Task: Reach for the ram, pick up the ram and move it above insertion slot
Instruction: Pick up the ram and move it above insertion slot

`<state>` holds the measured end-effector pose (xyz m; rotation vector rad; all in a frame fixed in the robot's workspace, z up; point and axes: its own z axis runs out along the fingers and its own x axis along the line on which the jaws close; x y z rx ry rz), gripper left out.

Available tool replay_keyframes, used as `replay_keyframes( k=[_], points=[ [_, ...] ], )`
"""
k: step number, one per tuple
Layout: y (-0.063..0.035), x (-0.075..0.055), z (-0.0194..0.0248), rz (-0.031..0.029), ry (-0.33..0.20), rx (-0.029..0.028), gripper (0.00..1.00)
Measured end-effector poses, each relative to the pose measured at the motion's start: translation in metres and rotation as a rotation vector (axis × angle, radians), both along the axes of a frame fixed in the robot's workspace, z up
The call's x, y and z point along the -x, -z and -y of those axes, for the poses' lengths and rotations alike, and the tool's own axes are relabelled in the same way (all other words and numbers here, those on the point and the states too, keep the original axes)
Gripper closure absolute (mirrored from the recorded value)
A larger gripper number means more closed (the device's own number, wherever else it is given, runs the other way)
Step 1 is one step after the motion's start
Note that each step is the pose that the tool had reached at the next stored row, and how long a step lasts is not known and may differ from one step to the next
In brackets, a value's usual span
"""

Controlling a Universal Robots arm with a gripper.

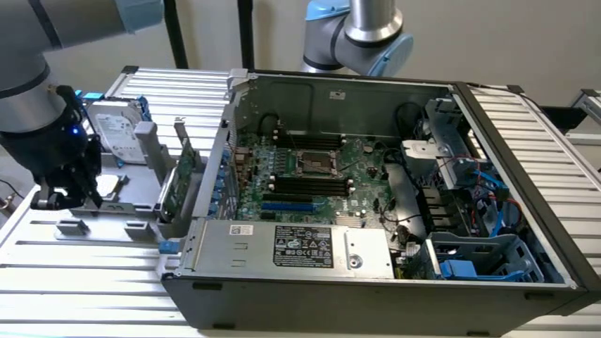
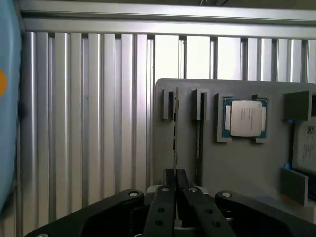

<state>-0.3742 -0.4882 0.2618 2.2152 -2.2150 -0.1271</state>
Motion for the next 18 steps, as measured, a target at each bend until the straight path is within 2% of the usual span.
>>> replay_keyframes(
  k=[11,18],
  points=[
    [-0.0499,-0.022,0.0043,-0.0011,-0.004,-0.0001,0.87],
    [-0.082,-0.042,0.0088,-0.0013,-0.009,-0.0036,0.87]
  ],
)
